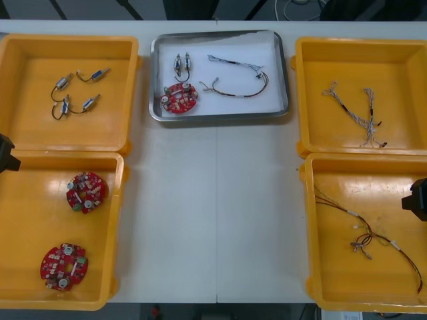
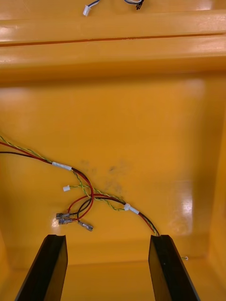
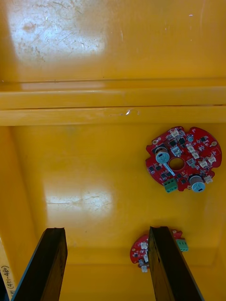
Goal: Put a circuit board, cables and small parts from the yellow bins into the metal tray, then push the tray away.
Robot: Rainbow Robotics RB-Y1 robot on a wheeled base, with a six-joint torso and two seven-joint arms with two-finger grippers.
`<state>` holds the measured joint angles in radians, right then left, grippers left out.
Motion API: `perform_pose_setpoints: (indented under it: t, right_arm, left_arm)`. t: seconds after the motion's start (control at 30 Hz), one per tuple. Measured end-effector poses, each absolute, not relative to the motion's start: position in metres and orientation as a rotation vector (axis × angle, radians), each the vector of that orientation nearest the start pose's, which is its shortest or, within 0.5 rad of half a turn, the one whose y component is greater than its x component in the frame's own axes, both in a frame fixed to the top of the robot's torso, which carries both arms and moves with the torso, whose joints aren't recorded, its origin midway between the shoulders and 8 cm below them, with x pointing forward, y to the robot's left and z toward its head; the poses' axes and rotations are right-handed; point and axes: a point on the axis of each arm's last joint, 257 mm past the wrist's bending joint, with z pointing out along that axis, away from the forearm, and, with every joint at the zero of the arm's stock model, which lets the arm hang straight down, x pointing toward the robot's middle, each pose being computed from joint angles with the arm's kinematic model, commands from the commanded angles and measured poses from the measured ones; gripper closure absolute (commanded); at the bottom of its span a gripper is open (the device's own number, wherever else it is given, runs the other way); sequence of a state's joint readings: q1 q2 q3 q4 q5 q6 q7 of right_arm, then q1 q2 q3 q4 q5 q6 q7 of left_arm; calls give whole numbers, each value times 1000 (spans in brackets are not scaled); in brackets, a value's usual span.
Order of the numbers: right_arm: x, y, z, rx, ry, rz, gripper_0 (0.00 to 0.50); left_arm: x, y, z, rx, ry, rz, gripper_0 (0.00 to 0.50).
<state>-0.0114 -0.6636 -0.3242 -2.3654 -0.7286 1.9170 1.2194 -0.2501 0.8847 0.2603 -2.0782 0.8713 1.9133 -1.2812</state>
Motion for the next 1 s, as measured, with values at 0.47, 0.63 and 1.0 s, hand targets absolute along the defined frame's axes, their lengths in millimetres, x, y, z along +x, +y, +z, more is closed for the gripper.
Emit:
perform_pose_setpoints:
  t: [0.47, 0.63, 1.0]
  right_arm:
    - [339, -361, -191, 125, 2660, -38, 0]
    - [339, -361, -191, 125, 2660, -38, 0]
    - [339, -361, -191, 125, 2660, -38, 0]
  left_arm:
    - [389, 397, -148, -9, 2710, 97, 0]
    - [389, 397, -148, -9, 2710, 97, 0]
    - [389, 397, -148, -9, 2710, 97, 0]
